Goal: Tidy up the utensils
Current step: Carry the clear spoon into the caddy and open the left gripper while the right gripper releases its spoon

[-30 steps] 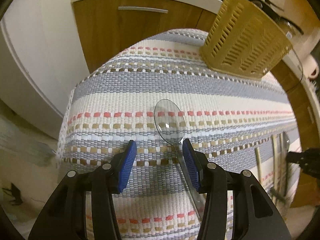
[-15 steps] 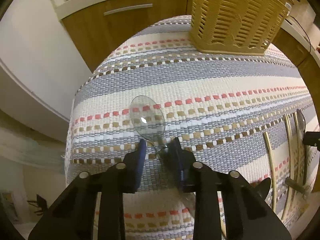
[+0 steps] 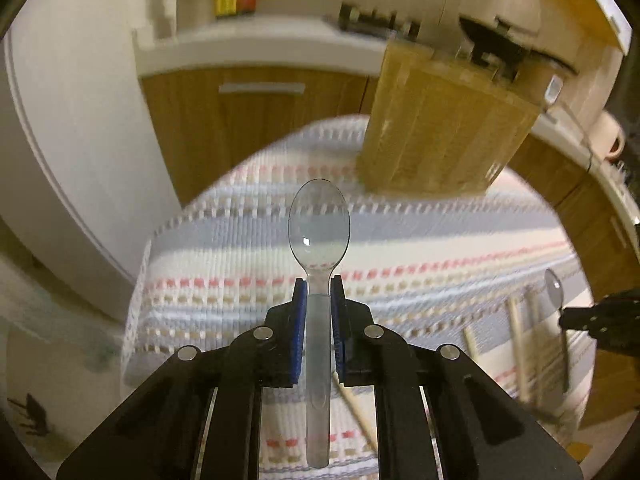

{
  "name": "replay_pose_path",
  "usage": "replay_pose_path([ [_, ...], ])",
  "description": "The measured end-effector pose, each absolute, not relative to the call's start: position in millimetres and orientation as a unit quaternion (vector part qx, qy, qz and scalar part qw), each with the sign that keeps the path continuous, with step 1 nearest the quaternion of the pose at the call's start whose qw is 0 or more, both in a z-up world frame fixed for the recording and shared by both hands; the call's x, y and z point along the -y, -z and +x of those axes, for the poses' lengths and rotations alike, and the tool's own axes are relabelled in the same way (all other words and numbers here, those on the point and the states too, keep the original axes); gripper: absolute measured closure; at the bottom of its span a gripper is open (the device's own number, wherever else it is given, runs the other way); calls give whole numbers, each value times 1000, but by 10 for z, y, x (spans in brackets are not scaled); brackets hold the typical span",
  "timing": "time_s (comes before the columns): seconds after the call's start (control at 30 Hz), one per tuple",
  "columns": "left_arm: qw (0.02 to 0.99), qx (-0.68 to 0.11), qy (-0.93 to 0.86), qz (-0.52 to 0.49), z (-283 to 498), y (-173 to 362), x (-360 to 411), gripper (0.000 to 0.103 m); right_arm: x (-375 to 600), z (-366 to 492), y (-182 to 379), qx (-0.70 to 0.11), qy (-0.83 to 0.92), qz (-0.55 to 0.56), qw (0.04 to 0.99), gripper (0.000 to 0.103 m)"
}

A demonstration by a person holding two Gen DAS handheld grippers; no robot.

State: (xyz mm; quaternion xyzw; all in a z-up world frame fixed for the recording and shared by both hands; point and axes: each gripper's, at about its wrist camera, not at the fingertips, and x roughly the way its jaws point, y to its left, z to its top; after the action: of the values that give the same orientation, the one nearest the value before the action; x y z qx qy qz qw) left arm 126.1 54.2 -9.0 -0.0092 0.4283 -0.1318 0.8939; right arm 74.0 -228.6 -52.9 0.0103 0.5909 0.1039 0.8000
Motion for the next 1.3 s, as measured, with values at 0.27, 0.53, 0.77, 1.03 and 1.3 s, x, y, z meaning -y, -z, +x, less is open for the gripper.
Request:
replay_pose_path([
  [0.27,932,-316,169,-41,1125,-594,-436,93,2309,639,-159,-484,-141,17,863,94],
  [0.53,946,-240,207,-64,1199,-1145,-218,93,2321,690,-1095,-340,-158,26,927,94],
  [0.77,957,-163,232,-64,1391,-1507,60,93,2399,961,-1580,-240,-149,34,959,94],
  [1.03,966,-98,235,-53,1748,-1549,383,93,2352,1402,-1652,-164,-126,16,978,94],
  [1.3,969,-81,225,-55,2195,-1218,445,93,2371,1892,-1294,-169,-111,19,979,94],
])
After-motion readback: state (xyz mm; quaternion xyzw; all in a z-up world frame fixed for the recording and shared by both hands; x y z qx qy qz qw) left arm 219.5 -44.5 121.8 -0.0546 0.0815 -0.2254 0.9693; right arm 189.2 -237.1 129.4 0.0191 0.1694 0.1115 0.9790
